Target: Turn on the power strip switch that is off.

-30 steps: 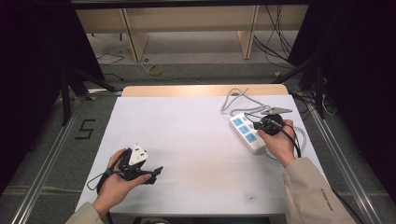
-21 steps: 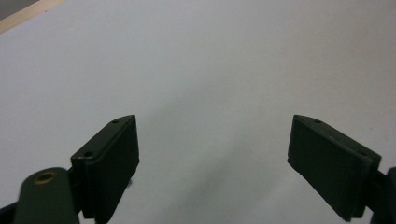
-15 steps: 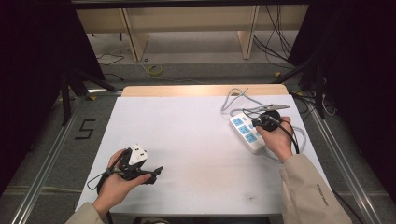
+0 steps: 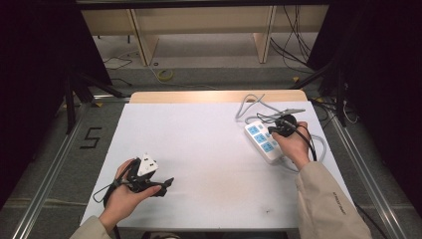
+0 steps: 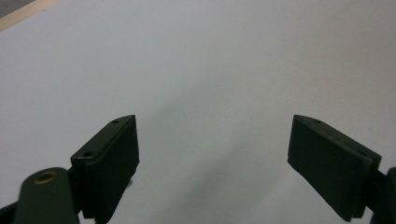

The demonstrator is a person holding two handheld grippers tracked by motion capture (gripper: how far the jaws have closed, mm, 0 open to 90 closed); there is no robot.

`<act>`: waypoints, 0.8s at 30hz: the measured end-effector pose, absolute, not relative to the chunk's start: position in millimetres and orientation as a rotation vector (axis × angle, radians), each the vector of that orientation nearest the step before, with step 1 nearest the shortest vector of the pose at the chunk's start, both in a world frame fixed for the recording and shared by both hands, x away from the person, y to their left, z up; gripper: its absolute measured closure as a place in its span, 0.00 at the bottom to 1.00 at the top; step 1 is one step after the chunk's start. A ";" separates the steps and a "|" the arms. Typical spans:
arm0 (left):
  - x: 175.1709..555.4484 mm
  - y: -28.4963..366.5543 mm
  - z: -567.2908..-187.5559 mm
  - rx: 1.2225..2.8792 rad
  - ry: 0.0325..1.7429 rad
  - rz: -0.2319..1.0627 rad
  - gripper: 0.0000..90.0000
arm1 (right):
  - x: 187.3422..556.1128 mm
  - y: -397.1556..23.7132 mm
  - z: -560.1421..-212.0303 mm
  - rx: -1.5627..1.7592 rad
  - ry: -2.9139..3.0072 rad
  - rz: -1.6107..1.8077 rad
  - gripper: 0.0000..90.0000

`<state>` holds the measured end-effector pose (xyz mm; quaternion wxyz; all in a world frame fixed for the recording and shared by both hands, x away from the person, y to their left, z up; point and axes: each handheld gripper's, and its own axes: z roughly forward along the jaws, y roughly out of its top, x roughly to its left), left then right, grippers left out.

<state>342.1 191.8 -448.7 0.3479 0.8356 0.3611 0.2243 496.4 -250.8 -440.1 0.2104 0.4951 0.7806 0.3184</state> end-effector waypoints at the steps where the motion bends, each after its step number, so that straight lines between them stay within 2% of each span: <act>1: 342.1 191.7 -448.7 2.166 0.936 0.581 0.18 | 497.3 -250.4 -440.1 1.380 2.177 0.885 1.00; 24: 342.2 190.6 -449.5 2.163 0.936 0.580 0.18 | 513.2 -245.1 -442.2 1.410 2.249 0.823 1.00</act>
